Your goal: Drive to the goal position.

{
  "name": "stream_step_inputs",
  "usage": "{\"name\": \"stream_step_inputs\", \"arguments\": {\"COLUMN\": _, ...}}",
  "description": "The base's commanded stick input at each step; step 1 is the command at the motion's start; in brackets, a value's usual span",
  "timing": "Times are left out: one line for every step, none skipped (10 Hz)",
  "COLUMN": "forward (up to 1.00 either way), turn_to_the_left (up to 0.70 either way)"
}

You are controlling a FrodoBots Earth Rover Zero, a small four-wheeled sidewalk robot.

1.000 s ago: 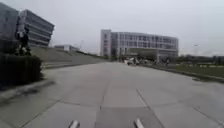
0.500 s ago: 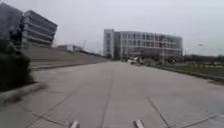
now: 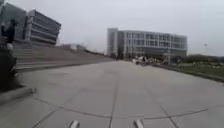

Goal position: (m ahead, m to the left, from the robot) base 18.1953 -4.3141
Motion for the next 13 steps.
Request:
{"name": "stream_step_inputs", "arguments": {"forward": 1.0, "turn_to_the_left": -0.38}}
{"name": "stream_step_inputs", "arguments": {"forward": 1.0, "turn_to_the_left": -0.18}}
{"name": "stream_step_inputs", "arguments": {"forward": 1.0, "turn_to_the_left": -0.04}}
{"name": "stream_step_inputs", "arguments": {"forward": 1.0, "turn_to_the_left": -0.24}}
{"name": "stream_step_inputs", "arguments": {"forward": 1.0, "turn_to_the_left": -0.4}}
{"name": "stream_step_inputs", "arguments": {"forward": 1.0, "turn_to_the_left": -0.33}}
{"name": "stream_step_inputs", "arguments": {"forward": 1.0, "turn_to_the_left": 0.0}}
{"name": "stream_step_inputs", "arguments": {"forward": 1.0, "turn_to_the_left": -0.17}}
{"name": "stream_step_inputs", "arguments": {"forward": 1.0, "turn_to_the_left": -0.4}}
{"name": "stream_step_inputs", "arguments": {"forward": 1.0, "turn_to_the_left": -0.4}}
{"name": "stream_step_inputs", "arguments": {"forward": 1.0, "turn_to_the_left": -0.31}}
{"name": "stream_step_inputs", "arguments": {"forward": 1.0, "turn_to_the_left": -0.07}}
{"name": "stream_step_inputs", "arguments": {"forward": 1.0, "turn_to_the_left": 0.0}}
